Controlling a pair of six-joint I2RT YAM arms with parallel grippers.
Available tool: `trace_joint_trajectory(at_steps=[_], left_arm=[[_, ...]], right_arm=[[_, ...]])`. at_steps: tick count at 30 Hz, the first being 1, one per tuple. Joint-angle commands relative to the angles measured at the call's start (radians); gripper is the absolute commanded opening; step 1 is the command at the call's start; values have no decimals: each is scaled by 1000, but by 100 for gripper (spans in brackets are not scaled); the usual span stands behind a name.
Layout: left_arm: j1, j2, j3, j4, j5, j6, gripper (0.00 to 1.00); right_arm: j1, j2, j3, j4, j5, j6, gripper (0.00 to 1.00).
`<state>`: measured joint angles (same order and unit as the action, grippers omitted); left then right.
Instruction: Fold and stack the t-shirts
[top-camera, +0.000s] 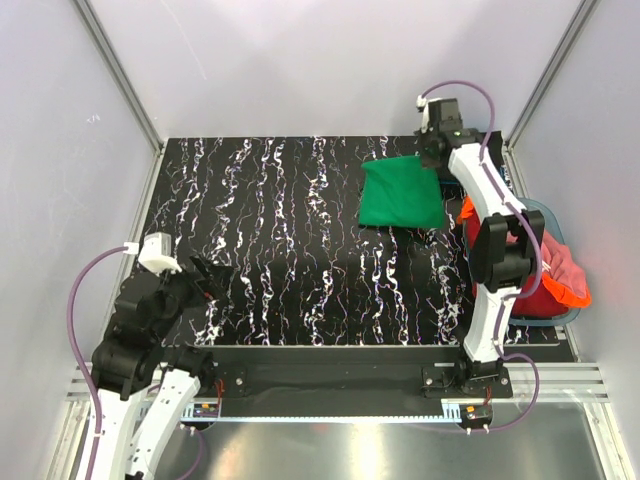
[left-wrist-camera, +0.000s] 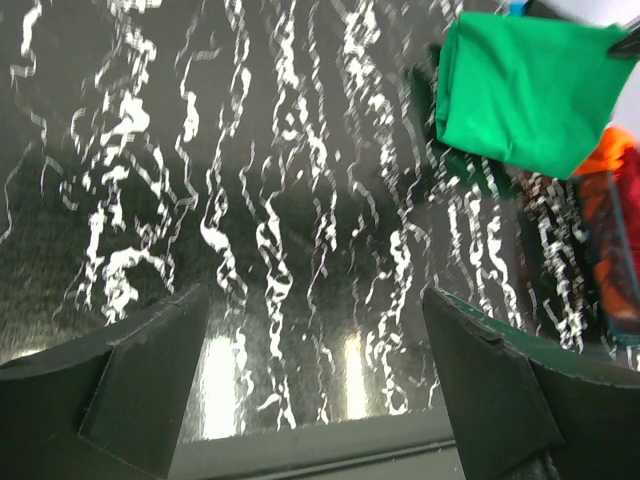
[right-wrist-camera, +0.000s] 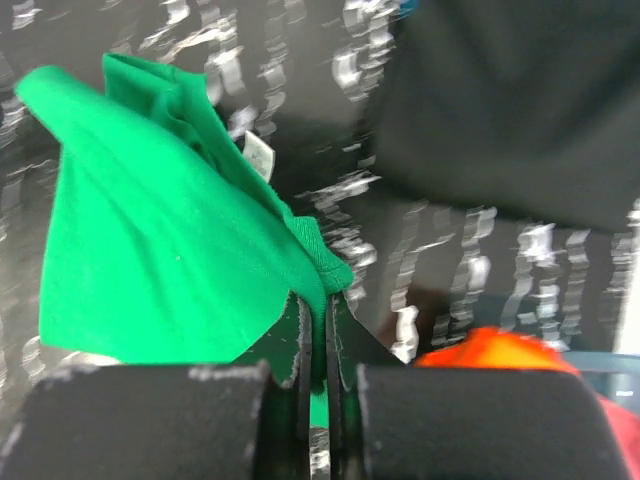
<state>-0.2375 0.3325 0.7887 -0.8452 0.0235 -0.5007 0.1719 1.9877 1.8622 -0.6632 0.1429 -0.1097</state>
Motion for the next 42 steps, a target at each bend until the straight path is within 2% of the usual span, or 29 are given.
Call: trace_joint_trajectory(at_steps=[1, 6, 12, 14, 23, 33, 42], left_arm=[[4, -4, -5, 92, 32, 28, 93], [16, 26, -8, 86, 24, 24, 93], [41, 40, -9, 84, 41, 28, 94], [47, 39, -8, 83, 42, 28, 94], [60, 53, -9, 84, 46, 27, 94], [63, 56, -11, 84, 49, 27, 94], [63, 66, -11, 86, 50, 27, 94]], right_arm=[[-43, 35, 156, -7, 63, -100, 0], [-97, 95, 334, -50, 44, -139, 0], [-137, 218, 653, -147, -28, -160, 0], [-143, 232, 689, -165, -38, -165, 0], [-167, 241, 756, -170, -91, -162, 0], [-199, 171, 756, -188, -140, -133, 0], [-249, 207, 775, -193, -177, -125, 0]])
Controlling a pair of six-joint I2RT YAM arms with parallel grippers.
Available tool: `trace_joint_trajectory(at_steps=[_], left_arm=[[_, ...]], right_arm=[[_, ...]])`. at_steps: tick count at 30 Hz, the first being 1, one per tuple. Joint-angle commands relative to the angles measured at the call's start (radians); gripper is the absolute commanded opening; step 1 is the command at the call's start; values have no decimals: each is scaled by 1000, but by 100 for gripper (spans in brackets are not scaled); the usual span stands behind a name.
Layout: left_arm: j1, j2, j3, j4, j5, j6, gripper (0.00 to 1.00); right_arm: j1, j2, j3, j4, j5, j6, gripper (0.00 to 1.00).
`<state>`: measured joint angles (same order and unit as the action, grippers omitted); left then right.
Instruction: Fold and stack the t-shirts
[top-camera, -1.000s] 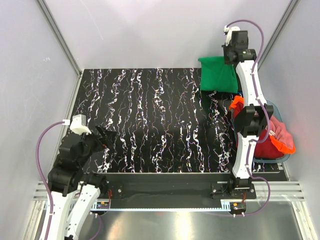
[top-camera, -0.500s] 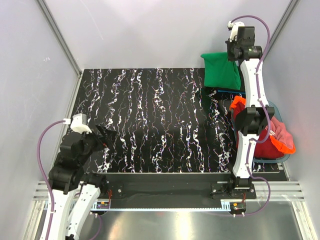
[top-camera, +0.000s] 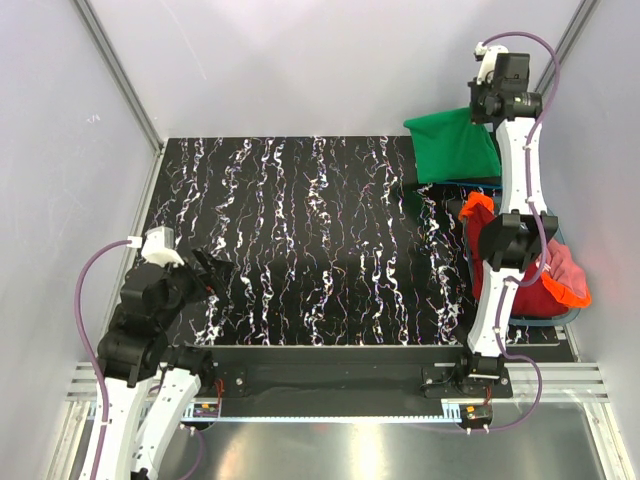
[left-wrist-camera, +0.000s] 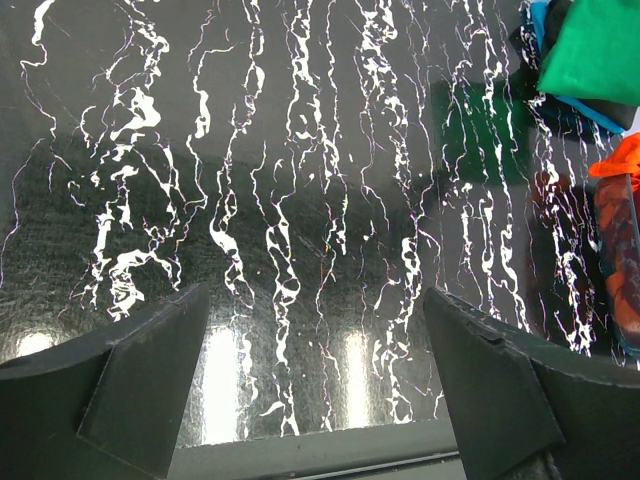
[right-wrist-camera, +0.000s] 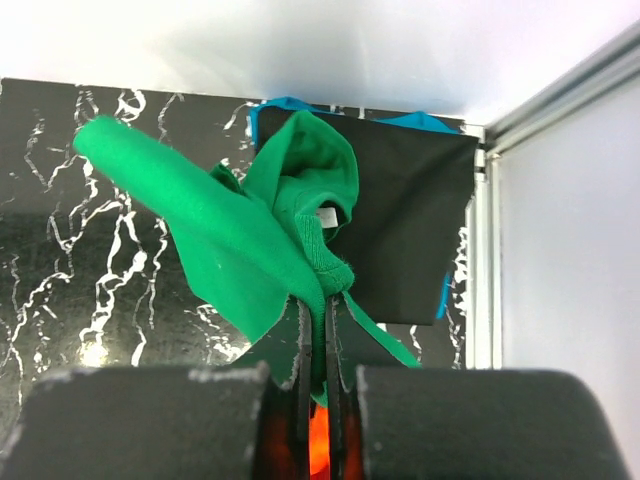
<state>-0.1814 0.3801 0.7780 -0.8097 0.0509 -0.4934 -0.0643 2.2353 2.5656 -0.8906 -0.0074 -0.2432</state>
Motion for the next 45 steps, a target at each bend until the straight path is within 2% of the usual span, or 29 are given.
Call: trace_joint_trajectory(at_steps=[1, 9, 19, 23, 27, 31, 33, 34, 35, 36, 40, 45], left_arm=[[7, 17, 0, 50, 23, 19, 94], [8, 31, -2, 47, 21, 19, 94], [11, 39, -2, 49, 24, 18, 94], [13, 43, -2, 50, 23, 18, 94], [13, 42, -2, 50, 24, 18, 94], [14, 37, -2, 49, 21, 18, 94], [16, 39, -3, 49, 20, 18, 94], [16, 40, -3, 50, 21, 16, 94], [17, 40, -3, 49, 23, 16, 94], [16, 40, -3, 50, 23, 18, 94], [19, 42, -3, 50, 23, 16, 94], [22, 36, -3, 50, 20, 16, 94]], right_arm=[[-17, -33, 82, 35, -26, 10, 0], [-60, 93, 226, 30, -42, 18, 0], [-74, 175, 240, 45, -37, -1, 0], [-84, 201, 245, 76, 1, 5, 0], [-101, 254, 242, 133, 110, 7, 0], [-115, 336, 235, 280, 191, -30, 0], [-115, 394, 232, 405, 303, -53, 11], [-115, 415, 235, 448, 341, -68, 59], [-115, 450, 245, 484, 395, -71, 90], [-115, 464, 248, 560, 421, -73, 99], [-114, 452, 257, 601, 495, -7, 100], [-104, 270, 125, 611, 442, 96, 100]])
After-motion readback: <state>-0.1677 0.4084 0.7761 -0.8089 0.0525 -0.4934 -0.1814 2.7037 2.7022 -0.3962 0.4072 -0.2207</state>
